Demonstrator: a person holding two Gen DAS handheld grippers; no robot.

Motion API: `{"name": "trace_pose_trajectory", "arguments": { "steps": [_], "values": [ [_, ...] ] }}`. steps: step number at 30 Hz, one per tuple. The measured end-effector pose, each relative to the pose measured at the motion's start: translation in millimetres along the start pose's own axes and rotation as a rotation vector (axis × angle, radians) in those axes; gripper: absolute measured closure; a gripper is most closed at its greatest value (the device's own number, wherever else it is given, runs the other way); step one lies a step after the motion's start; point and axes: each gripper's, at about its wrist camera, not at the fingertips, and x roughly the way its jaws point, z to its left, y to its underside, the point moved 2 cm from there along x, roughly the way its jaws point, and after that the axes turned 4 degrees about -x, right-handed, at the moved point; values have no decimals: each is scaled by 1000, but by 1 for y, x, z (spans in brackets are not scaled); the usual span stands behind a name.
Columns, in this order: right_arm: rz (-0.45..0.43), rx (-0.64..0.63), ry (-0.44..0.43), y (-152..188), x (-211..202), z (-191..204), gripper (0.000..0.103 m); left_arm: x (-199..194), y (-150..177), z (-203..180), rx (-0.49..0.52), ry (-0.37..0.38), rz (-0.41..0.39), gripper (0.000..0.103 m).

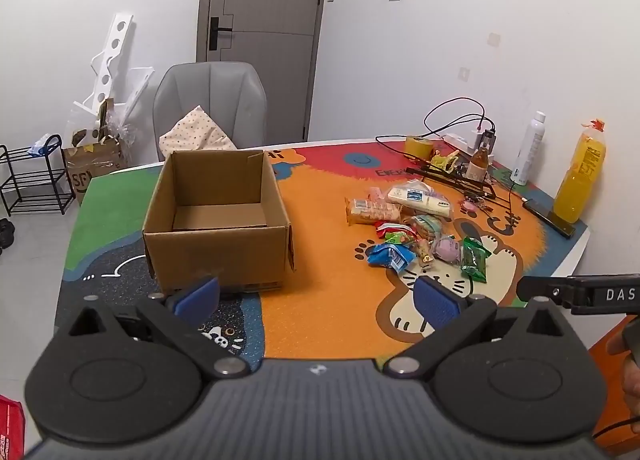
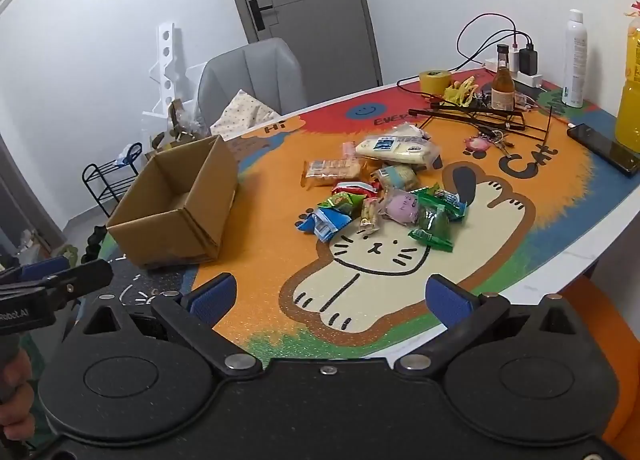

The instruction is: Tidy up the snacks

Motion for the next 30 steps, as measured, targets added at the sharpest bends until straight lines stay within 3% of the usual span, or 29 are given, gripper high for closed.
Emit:
{"name": "trace_pose_trajectory", "arguments": {
  "steps": [30],
  "values": [
    [-4,-39,32,2,1,7,0,-3,4,-2,-4,14,-18,0]
  ]
}}
